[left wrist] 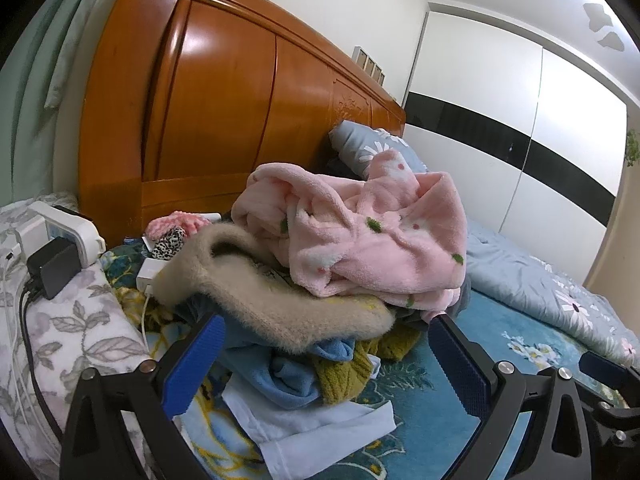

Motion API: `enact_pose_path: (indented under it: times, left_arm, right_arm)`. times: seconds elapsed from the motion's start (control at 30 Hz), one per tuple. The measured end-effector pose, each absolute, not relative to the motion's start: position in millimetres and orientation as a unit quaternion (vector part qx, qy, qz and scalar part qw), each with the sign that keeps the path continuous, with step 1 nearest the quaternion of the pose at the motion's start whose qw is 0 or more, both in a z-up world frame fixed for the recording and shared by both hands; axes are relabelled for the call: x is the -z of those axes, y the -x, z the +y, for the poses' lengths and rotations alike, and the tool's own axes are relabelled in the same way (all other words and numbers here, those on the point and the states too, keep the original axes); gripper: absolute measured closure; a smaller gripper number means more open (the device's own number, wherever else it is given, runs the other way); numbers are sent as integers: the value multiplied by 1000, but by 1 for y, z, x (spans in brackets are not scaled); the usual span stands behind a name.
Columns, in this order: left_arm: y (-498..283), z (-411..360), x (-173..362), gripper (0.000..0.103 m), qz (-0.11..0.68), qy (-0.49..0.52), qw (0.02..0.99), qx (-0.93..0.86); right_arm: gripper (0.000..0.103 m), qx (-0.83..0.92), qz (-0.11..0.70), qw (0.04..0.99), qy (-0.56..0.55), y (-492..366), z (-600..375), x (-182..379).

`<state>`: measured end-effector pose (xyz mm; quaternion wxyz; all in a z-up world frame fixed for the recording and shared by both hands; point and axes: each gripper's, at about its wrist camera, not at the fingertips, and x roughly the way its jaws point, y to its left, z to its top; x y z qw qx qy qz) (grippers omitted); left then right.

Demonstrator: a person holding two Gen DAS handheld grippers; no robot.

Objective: Fold clothes
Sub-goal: 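Move both grippers toward the pink fleece garment on the clothes pile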

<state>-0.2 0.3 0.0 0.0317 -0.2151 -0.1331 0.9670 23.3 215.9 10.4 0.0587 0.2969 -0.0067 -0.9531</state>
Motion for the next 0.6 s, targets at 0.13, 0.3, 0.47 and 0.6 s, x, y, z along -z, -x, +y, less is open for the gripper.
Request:
enact_pose_path:
  times: [0.13,0.3,0.47,0.6]
  left_arm:
    - [2,3,0,0,-131,213,47,-967]
    - [4,6,-1,0,-128,211,67,-967]
    - [3,6,-2,0,-132,204,77,-967]
    - [1,5,-5,0,-133,196,75,-969]
  right_arm:
    - [0,952,-25,63,-298,-24,220,-12]
    - [0,952,-40,67,-297,-25,225,-14]
    - [0,953,-63,72,-287,-25,235,-17]
    - [0,952,-85,79,-284,-26,244,-20]
